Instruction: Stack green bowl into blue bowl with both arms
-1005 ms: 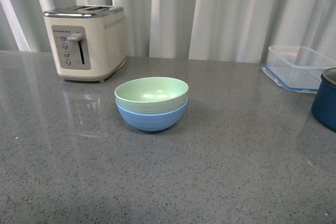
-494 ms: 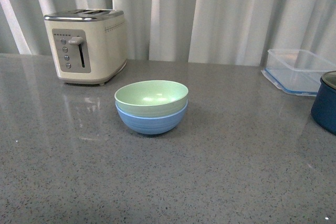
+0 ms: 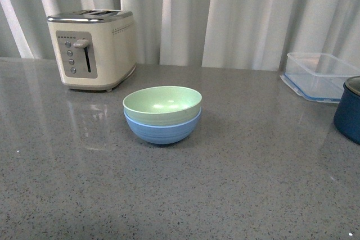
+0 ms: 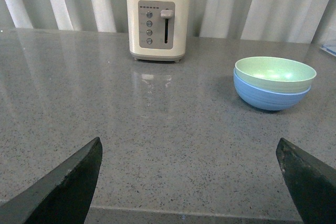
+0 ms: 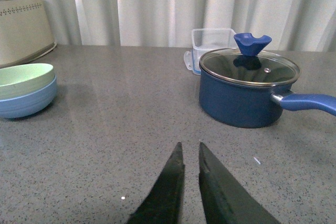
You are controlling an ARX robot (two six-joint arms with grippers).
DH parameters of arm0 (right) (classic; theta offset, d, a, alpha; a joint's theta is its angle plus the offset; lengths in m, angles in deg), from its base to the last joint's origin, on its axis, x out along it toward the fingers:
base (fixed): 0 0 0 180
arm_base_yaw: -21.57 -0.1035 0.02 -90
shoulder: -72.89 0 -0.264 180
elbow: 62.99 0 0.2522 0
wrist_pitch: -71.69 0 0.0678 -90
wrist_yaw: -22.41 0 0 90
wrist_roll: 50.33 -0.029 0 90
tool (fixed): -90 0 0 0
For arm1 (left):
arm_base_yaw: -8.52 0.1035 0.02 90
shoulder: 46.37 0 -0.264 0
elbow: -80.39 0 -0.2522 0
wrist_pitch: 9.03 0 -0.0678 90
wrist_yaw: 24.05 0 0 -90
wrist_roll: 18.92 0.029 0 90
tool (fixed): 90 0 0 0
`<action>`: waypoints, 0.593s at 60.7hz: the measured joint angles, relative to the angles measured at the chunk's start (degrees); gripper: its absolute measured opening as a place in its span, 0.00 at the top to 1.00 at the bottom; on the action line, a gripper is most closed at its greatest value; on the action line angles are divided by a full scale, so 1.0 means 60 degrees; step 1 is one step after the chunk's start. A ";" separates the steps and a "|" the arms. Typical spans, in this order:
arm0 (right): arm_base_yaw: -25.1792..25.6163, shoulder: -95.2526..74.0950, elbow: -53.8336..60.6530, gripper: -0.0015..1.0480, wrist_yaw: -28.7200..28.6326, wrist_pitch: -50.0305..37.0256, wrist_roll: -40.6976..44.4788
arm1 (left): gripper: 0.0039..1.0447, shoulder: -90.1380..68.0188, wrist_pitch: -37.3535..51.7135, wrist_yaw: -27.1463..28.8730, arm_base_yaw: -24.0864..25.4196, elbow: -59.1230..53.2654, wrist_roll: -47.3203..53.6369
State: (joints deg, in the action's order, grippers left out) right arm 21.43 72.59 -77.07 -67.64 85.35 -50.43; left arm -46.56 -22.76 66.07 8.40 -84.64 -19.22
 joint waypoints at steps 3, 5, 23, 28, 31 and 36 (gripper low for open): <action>0.0000 0.0007 0.0000 0.81 0.0000 0.0000 0.0000 | 0.06 0.0000 0.0000 0.0000 0.0000 0.0004 0.0000; 0.0000 0.0007 0.0000 0.74 0.0000 0.0000 0.0000 | 0.06 0.0000 0.0000 0.0000 0.0000 0.0000 0.0000; 0.0000 0.0007 0.0000 0.27 0.0000 0.0004 0.0000 | 0.06 0.0000 0.0000 0.0000 0.0000 0.0000 0.0000; 0.0000 0.0007 0.0000 0.13 0.0000 0.0000 0.0000 | 0.06 0.0000 0.0000 0.0000 0.0000 0.0004 0.0000; 0.0000 0.0007 0.0000 0.08 0.0004 0.0000 -0.0015 | 0.06 0.0000 0.0000 0.0000 0.0000 0.0000 0.0000; 0.0000 0.0007 0.0000 0.10 0.0004 0.0000 -0.0004 | 0.06 0.0000 0.0000 0.0000 0.0000 0.0000 0.0000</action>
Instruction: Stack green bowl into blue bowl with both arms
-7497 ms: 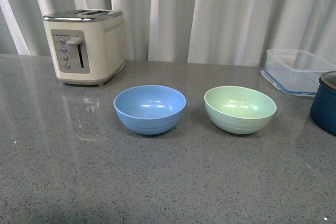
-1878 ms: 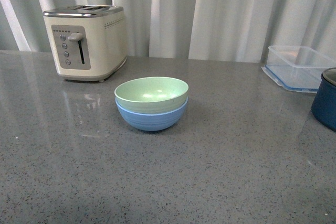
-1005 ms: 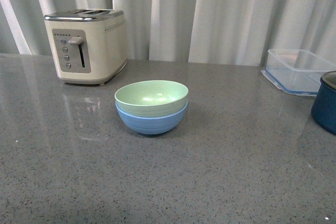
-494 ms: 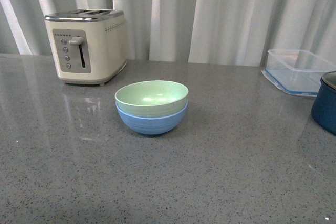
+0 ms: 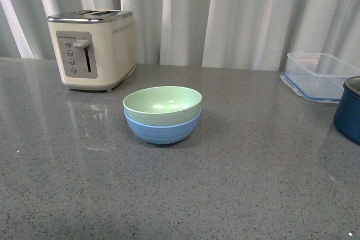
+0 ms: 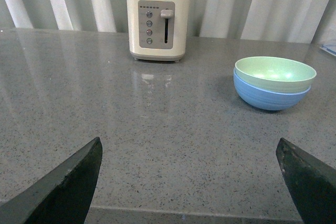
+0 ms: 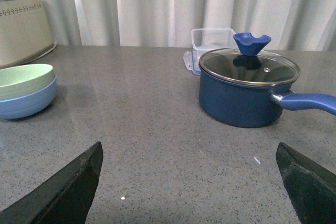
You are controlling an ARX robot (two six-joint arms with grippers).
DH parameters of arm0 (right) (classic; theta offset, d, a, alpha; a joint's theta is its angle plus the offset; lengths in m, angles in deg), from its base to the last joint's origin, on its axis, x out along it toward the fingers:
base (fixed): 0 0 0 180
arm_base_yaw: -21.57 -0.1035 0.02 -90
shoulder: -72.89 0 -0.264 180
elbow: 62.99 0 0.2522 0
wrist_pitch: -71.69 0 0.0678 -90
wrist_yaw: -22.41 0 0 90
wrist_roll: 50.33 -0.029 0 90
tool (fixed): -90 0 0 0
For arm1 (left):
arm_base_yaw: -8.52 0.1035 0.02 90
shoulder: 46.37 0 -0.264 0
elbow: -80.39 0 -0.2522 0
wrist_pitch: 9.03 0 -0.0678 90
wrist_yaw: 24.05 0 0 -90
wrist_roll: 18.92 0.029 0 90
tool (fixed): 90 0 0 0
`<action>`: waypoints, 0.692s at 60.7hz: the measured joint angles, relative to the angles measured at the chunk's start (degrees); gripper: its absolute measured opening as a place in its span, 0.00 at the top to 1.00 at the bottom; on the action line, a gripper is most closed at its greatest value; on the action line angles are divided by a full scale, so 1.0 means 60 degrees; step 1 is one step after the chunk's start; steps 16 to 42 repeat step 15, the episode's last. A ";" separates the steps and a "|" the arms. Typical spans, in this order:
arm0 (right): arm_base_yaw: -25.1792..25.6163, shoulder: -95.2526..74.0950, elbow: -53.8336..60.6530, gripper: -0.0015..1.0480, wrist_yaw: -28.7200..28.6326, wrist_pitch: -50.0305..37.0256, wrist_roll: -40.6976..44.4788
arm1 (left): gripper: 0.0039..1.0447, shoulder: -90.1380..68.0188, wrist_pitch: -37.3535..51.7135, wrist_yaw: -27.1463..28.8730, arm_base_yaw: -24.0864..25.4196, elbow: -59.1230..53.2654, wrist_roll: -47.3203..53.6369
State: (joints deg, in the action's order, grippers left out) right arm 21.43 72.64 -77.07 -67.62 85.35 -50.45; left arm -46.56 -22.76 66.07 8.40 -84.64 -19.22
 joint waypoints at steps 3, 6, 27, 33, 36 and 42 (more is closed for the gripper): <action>0.0000 0.0000 0.0000 0.10 -0.0004 0.0000 -0.0004 | 0.06 0.0000 0.0000 0.0000 0.0000 0.0000 0.0004; 0.0000 0.0000 0.0000 0.10 0.0000 0.0000 -0.0004 | 0.06 0.0000 0.0000 0.0000 0.0000 0.0000 0.0000; 0.0000 0.0000 0.0000 0.10 0.0000 0.0000 -0.0004 | 0.06 0.0000 0.0000 0.0000 0.0000 0.0000 0.0004; 0.0000 0.0000 0.0000 0.10 0.0000 0.0000 -0.0004 | 0.06 0.0000 0.0000 0.0000 0.0000 0.0000 0.0004; 0.0000 0.0000 0.0000 0.10 0.0000 0.0000 -0.0004 | 0.06 0.0000 0.0000 0.0000 0.0000 0.0000 0.0004; 0.0000 0.0000 0.0000 0.10 0.0000 0.0000 -0.0004 | 0.06 0.0000 0.0000 0.0000 0.0000 0.0000 0.0004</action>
